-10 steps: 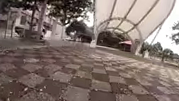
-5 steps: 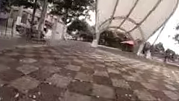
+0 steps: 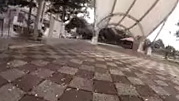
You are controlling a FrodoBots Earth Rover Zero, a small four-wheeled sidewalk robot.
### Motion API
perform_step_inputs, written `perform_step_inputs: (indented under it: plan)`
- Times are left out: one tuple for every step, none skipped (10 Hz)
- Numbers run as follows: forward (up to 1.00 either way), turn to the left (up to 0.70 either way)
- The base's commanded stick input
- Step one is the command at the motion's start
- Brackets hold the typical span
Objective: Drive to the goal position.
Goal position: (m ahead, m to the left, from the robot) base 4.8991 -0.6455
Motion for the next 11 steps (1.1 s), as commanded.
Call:
perform_step_inputs:
  plan:
    - [0.7, -0.03]
    - [0.7, 0.0]
    - [0.7, 0.0]
    - [0.7, 0.0]
    - [0.7, 0.0]
    - [0.7, 0.0]
    - [0.7, 0.0]
    - [0.7, 0.0]
    - [0.7, 0.0]
    - [0.7, 0.0]
    - [0.7, 0.0]
